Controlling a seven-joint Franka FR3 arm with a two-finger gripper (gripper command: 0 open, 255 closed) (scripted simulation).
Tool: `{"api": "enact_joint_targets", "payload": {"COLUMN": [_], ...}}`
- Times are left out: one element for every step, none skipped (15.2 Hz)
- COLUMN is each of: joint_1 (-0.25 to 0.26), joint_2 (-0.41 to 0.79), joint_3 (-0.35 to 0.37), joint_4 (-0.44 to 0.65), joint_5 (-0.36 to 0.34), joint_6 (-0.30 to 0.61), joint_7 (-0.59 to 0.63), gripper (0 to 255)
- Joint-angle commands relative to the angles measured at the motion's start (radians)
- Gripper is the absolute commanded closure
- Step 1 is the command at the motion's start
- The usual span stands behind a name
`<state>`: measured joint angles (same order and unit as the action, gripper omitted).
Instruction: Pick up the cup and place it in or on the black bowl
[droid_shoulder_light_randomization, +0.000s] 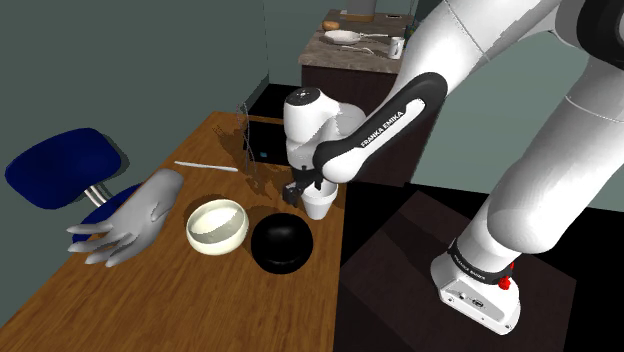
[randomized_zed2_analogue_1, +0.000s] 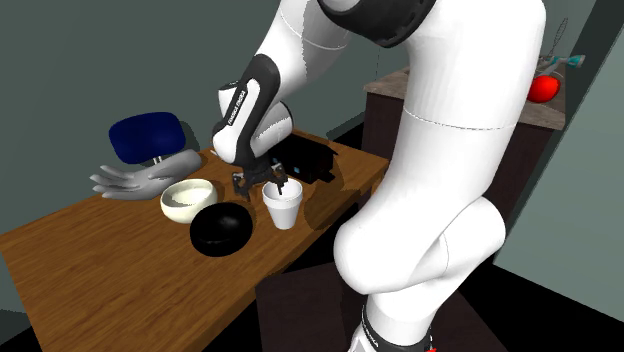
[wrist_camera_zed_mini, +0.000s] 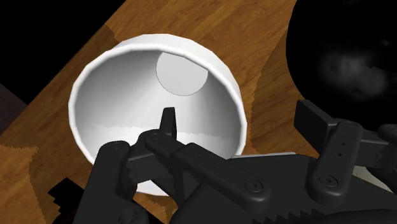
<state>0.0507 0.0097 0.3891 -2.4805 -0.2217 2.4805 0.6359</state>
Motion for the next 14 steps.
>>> {"api": "enact_joint_targets", "payload": {"joint_1": [-0.001,-0.002,-0.002,-0.002,-0.001,-0.001,-0.001,-0.001,-0.002,-0.002,-0.002,-0.002,-0.002,-0.002], "joint_2": [0.028,0.036,0.036,0.036,0.036,0.036,0.036,0.036,0.036,0.036,0.036,0.036,0.036,0.036], "joint_3": [-0.002,-0.004,-0.004,-0.004,-0.004,-0.004,-0.004,-0.004,-0.004,-0.004,-0.004,-0.004,-0.004,-0.004], "joint_4": [-0.004,-0.005,-0.005,-0.005,-0.005,-0.005,-0.005,-0.005,-0.005,-0.005,-0.005,-0.005,-0.005,-0.005], "joint_5": [-0.027,-0.034,-0.034,-0.034,-0.034,-0.034,-0.034,-0.034,-0.034,-0.034,-0.034,-0.034,-0.034,-0.034], "joint_6": [0.028,0.036,0.036,0.036,0.036,0.036,0.036,0.036,0.036,0.036,0.036,0.036,0.036,0.036], "joint_7": [0.022,0.027,0.027,0.027,0.027,0.027,0.027,0.027,0.027,0.027,0.027,0.027,0.027,0.027], "gripper": [0,0,0,0,0,0,0,0,0,255,255,255,255,255]}}
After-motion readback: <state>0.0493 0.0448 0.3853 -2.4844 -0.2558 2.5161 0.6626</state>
